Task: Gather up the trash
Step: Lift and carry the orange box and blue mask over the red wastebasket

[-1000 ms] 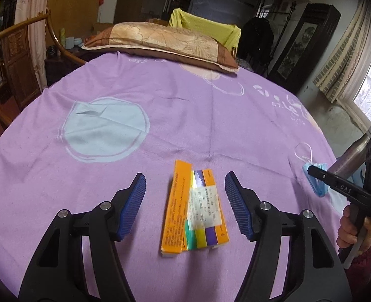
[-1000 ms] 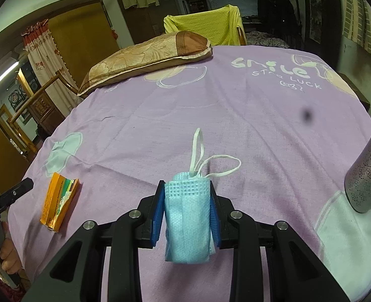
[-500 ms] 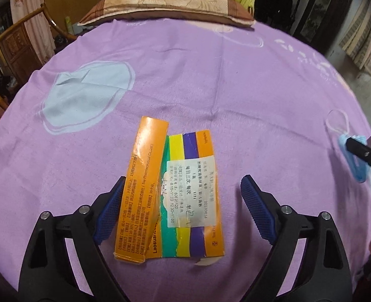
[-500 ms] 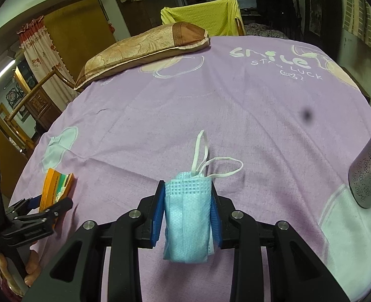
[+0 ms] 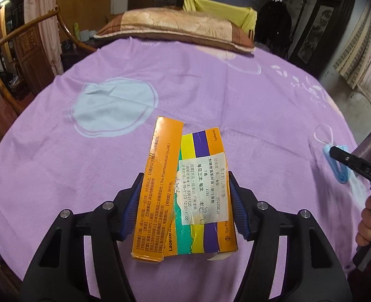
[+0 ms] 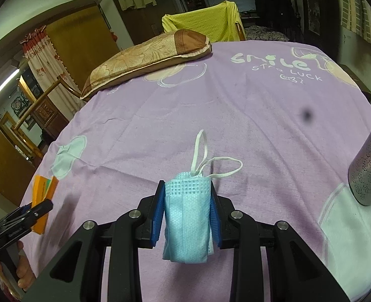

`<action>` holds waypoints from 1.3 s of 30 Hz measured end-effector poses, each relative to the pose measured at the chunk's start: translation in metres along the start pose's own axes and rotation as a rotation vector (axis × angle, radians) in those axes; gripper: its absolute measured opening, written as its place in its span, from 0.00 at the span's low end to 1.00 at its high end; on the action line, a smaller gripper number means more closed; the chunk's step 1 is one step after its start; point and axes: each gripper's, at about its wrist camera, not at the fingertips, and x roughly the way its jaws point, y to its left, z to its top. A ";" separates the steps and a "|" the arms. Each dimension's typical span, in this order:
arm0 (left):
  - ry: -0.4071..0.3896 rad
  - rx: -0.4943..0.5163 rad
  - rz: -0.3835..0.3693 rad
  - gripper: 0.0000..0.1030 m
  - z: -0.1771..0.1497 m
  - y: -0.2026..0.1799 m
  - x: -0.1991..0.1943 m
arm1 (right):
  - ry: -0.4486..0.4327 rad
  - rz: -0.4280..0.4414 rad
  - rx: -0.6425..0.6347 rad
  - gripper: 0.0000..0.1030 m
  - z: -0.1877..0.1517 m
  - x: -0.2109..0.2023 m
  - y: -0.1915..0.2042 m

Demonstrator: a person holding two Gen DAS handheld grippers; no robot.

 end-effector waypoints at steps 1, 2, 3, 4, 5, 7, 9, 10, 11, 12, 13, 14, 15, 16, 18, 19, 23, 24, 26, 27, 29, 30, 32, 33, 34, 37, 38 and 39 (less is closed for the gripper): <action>-0.013 -0.002 -0.004 0.59 -0.002 0.002 -0.008 | -0.006 0.007 -0.002 0.32 0.000 -0.002 0.001; -0.025 -0.004 -0.007 0.59 -0.003 0.004 -0.017 | -0.011 0.012 -0.004 0.32 -0.001 -0.005 0.002; -0.036 -0.007 -0.009 0.59 -0.004 0.006 -0.024 | -0.019 0.021 -0.006 0.32 -0.002 -0.008 0.004; -0.051 -0.010 -0.008 0.59 -0.007 0.009 -0.034 | -0.026 0.032 -0.008 0.32 -0.004 -0.012 0.005; -0.063 -0.013 -0.009 0.59 -0.009 0.011 -0.041 | -0.033 0.039 -0.010 0.32 -0.004 -0.015 0.007; -0.092 -0.020 -0.013 0.59 -0.015 0.018 -0.059 | -0.053 0.060 -0.018 0.32 -0.009 -0.024 0.010; -0.119 -0.025 -0.009 0.59 -0.023 0.024 -0.076 | -0.076 0.073 -0.023 0.31 -0.015 -0.034 0.013; -0.128 -0.027 -0.007 0.59 -0.025 0.026 -0.081 | -0.092 0.083 -0.024 0.31 -0.020 -0.041 0.013; -0.140 -0.030 -0.005 0.59 -0.029 0.029 -0.089 | -0.106 0.094 -0.022 0.31 -0.025 -0.047 0.014; -0.152 -0.034 -0.003 0.59 -0.032 0.032 -0.096 | -0.118 0.104 -0.019 0.31 -0.030 -0.052 0.014; -0.168 -0.038 -0.002 0.59 -0.036 0.035 -0.105 | -0.131 0.115 -0.019 0.31 -0.037 -0.058 0.014; -0.181 -0.042 -0.004 0.59 -0.040 0.038 -0.113 | -0.140 0.120 -0.021 0.31 -0.043 -0.063 0.014; -0.192 -0.046 -0.004 0.60 -0.044 0.041 -0.119 | -0.147 0.124 -0.023 0.31 -0.048 -0.067 0.015; -0.207 -0.052 -0.003 0.60 -0.048 0.044 -0.128 | -0.155 0.129 -0.028 0.31 -0.055 -0.072 0.017; -0.228 -0.055 -0.001 0.59 -0.054 0.048 -0.140 | -0.166 0.139 -0.042 0.31 -0.066 -0.081 0.022; -0.245 -0.053 0.005 0.59 -0.059 0.049 -0.148 | -0.171 0.141 -0.049 0.31 -0.070 -0.086 0.025; -0.290 -0.049 0.028 0.59 -0.074 0.053 -0.169 | -0.204 0.152 -0.076 0.31 -0.082 -0.106 0.037; -0.296 -0.050 0.029 0.59 -0.078 0.055 -0.172 | -0.210 0.162 -0.081 0.31 -0.084 -0.111 0.041; -0.314 -0.053 0.034 0.59 -0.086 0.058 -0.180 | -0.225 0.178 -0.096 0.31 -0.087 -0.121 0.050; -0.323 -0.054 0.041 0.59 -0.090 0.059 -0.184 | -0.232 0.186 -0.107 0.31 -0.090 -0.126 0.056; -0.348 -0.054 0.060 0.59 -0.099 0.062 -0.192 | -0.243 0.207 -0.132 0.31 -0.095 -0.136 0.070; -0.358 -0.052 0.068 0.60 -0.103 0.063 -0.196 | -0.245 0.217 -0.144 0.31 -0.097 -0.139 0.077; -0.380 -0.051 0.092 0.60 -0.113 0.067 -0.204 | -0.246 0.241 -0.174 0.31 -0.101 -0.146 0.094; -0.391 -0.049 0.106 0.60 -0.118 0.070 -0.209 | -0.245 0.252 -0.188 0.31 -0.103 -0.148 0.102; -0.400 -0.049 0.119 0.60 -0.123 0.072 -0.213 | -0.242 0.267 -0.203 0.30 -0.105 -0.150 0.112; -0.424 -0.055 0.152 0.60 -0.139 0.084 -0.223 | -0.222 0.316 -0.245 0.30 -0.111 -0.154 0.142; -0.428 -0.060 0.156 0.60 -0.143 0.089 -0.226 | -0.216 0.329 -0.259 0.30 -0.113 -0.154 0.151; -0.432 -0.067 0.160 0.60 -0.148 0.094 -0.228 | -0.211 0.340 -0.273 0.30 -0.114 -0.155 0.161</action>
